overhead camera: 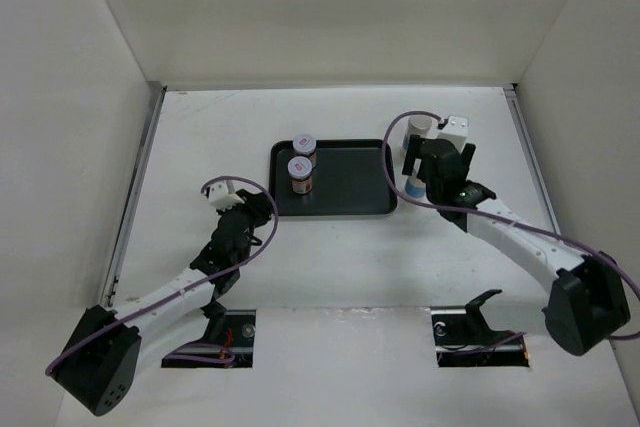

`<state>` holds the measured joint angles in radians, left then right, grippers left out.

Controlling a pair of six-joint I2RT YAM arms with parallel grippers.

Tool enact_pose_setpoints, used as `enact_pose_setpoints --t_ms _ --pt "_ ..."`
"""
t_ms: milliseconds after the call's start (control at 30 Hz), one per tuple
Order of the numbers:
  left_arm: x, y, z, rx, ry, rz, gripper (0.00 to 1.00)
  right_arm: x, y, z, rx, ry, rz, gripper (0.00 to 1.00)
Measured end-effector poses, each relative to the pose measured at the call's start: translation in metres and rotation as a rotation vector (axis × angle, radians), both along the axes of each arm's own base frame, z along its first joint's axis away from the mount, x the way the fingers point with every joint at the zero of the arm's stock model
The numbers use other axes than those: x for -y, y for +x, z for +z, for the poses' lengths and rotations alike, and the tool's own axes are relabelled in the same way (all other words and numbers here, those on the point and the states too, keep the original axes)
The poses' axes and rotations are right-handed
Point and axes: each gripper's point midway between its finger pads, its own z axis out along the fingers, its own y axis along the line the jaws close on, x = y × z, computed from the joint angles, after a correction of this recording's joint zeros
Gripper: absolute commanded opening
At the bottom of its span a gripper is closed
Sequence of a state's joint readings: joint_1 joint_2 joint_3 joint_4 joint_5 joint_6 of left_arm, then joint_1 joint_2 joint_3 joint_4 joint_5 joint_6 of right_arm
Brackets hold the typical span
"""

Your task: Organize the condiment bottles

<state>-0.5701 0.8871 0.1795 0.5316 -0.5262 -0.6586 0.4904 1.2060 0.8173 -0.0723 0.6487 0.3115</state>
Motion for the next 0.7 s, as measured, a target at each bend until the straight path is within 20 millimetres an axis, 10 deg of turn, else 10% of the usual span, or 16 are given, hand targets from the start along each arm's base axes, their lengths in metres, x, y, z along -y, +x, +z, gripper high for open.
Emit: enact_pose_setpoints --t_ms 133,400,567,700 --pt "0.003 -0.002 -0.002 0.004 -0.034 -0.013 0.25 -0.009 0.005 -0.031 -0.104 -0.015 0.029 1.0" --pt "0.011 0.0 -0.004 -0.003 -0.077 -0.04 0.29 -0.016 0.01 -0.051 -0.16 -0.019 0.036 0.49" --pt "0.005 0.004 -0.005 -0.002 -0.094 -0.019 0.3 -0.024 -0.001 -0.025 -0.111 -0.061 0.057 0.49" --pt "-0.003 0.008 -0.016 -0.026 -0.105 0.016 0.31 -0.066 0.009 0.024 -0.005 -0.013 0.153 0.49"
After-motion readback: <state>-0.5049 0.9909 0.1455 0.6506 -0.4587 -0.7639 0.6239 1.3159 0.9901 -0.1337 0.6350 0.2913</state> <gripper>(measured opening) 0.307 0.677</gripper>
